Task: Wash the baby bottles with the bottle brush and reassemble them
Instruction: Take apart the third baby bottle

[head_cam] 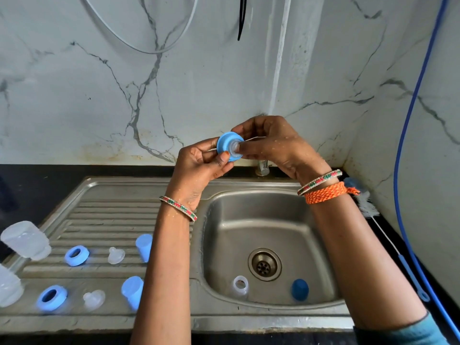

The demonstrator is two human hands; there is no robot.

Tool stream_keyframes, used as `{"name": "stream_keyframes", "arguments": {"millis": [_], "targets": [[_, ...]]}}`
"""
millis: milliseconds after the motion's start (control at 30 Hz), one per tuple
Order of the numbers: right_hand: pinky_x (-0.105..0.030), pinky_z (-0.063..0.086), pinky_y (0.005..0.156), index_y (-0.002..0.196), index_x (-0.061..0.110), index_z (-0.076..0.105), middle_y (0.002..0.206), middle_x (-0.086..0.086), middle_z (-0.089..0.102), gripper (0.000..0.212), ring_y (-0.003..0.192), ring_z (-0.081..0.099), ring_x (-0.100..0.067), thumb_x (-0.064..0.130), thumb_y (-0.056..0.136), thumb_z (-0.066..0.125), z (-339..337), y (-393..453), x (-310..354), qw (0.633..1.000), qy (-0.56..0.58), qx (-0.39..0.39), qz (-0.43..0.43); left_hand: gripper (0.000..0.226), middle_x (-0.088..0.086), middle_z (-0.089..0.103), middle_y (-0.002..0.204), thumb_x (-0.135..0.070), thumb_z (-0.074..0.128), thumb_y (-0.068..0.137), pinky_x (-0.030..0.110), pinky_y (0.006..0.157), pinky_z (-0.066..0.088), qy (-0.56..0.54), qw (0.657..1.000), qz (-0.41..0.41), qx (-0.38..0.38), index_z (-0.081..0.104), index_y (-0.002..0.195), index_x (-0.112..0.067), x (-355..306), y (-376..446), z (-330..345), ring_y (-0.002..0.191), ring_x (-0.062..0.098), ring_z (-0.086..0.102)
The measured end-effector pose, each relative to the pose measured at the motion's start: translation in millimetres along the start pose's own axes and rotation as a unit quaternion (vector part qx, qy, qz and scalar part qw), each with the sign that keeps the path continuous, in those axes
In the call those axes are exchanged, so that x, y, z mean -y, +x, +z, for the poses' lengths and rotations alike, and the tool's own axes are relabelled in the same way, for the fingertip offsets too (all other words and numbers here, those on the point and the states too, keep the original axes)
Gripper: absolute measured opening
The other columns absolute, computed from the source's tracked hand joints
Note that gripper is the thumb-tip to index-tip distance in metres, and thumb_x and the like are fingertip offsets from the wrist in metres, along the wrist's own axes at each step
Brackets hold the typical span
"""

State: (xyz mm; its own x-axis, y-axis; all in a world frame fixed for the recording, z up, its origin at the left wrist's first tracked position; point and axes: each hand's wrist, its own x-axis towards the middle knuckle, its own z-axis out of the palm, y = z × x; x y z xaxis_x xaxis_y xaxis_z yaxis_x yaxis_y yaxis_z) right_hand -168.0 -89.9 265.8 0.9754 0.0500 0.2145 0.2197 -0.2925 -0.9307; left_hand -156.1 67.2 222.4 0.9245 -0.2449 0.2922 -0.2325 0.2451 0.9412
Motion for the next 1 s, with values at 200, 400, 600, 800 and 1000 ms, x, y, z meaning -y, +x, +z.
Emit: {"name": "stream_keyframes", "arguments": {"millis": [200, 400, 600, 800, 1000], "targets": [[-0.036, 0.059, 0.076, 0.1, 0.001, 0.066, 0.095, -0.016, 0.07, 0.026, 0.079, 0.066, -0.021, 0.003, 0.076, 0.077, 5, 0, 3, 0.998, -0.057, -0.04, -0.011, 0.034, -0.001, 0.072, 0.088, 0.008, 0.057, 0.086, 0.017, 0.064, 0.054, -0.004, 1.0, 0.002, -0.001, 0.061, 0.115, -0.01, 1, -1, 2, 0.084, 0.012, 0.07], [-0.039, 0.059, 0.078, 0.096, 0.002, 0.065, 0.089, -0.015, 0.07, 0.026, 0.084, 0.069, -0.028, 0.004, 0.073, 0.078, 8, 3, 3, 0.993, -0.095, -0.065, -0.021, 0.03, -0.005, 0.073, 0.081, 0.008, 0.056, 0.087, 0.017, 0.063, 0.054, -0.004, 1.0, 0.005, -0.003, 0.063, 0.109, -0.011, 3, 0, 4, 0.08, 0.009, 0.07], [-0.045, 0.058, 0.076, 0.087, 0.01, 0.064, 0.085, -0.013, 0.07, 0.024, 0.081, 0.069, -0.029, 0.007, 0.07, 0.081, 10, 3, -2, 0.99, -0.099, -0.102, -0.01, 0.022, -0.001, 0.072, 0.086, 0.003, 0.057, 0.088, 0.017, 0.061, 0.054, 0.007, 1.0, -0.01, 0.013, 0.064, 0.103, -0.012, 0, 0, 6, 0.082, 0.011, 0.07], [-0.041, 0.059, 0.078, 0.099, 0.003, 0.066, 0.09, -0.014, 0.071, 0.025, 0.085, 0.07, -0.027, 0.006, 0.077, 0.076, 9, 2, -5, 0.993, -0.082, -0.081, -0.008, 0.013, 0.002, 0.071, 0.082, -0.005, 0.062, 0.088, 0.015, 0.048, 0.048, 0.025, 0.997, -0.039, -0.065, 0.068, 0.093, -0.015, -2, 1, 15, 0.076, 0.008, 0.069], [-0.04, 0.055, 0.085, 0.112, 0.0, 0.067, 0.103, -0.023, 0.069, 0.026, 0.091, 0.066, -0.026, 0.004, 0.087, 0.066, 1, -2, -7, 0.999, -0.033, -0.019, -0.007, 0.009, 0.001, 0.063, 0.068, -0.01, 0.067, 0.085, 0.014, 0.043, 0.045, 0.056, 0.987, -0.027, -0.146, 0.065, 0.077, -0.014, 2, 5, 31, 0.053, 0.001, 0.061]]}}
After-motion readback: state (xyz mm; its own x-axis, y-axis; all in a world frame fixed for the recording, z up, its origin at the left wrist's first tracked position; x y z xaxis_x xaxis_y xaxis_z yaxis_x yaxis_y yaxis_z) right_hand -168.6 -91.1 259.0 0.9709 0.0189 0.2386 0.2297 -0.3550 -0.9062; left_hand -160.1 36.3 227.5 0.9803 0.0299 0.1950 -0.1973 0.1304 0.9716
